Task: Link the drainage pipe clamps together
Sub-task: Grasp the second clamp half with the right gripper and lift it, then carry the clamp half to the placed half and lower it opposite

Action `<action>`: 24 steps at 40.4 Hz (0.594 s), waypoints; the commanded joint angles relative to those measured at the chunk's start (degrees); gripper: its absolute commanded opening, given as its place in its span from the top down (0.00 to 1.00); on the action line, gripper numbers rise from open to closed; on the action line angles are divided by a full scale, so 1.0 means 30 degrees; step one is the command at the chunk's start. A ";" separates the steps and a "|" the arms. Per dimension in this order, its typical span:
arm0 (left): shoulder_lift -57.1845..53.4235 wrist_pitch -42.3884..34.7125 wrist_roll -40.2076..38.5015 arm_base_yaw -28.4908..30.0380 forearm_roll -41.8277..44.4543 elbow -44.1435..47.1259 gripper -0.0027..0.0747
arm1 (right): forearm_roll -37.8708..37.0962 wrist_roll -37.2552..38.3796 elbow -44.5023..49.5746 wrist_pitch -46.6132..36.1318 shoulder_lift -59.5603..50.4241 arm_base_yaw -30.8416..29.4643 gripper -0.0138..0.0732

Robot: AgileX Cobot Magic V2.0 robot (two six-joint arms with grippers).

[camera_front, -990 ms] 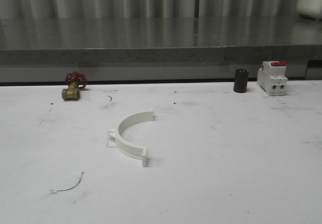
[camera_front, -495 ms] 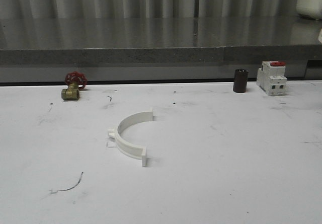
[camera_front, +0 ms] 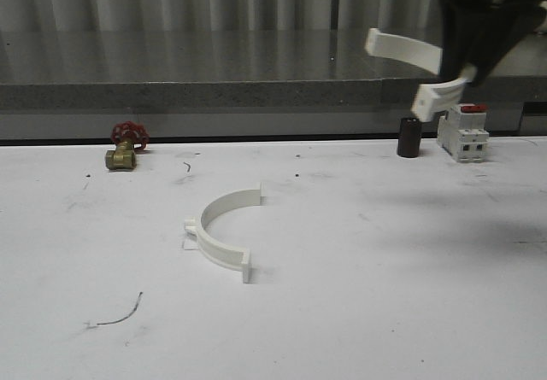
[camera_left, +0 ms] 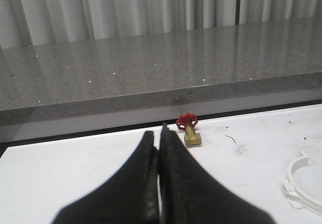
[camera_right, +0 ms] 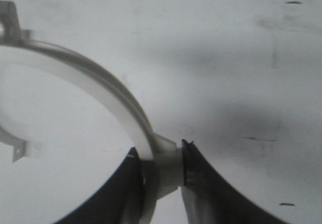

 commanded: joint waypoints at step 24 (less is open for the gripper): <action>0.0185 -0.1566 0.0077 -0.0115 0.0094 -0.0530 0.99 | -0.0439 0.5334 -0.0425 -0.3484 0.3550 0.3980 0.64</action>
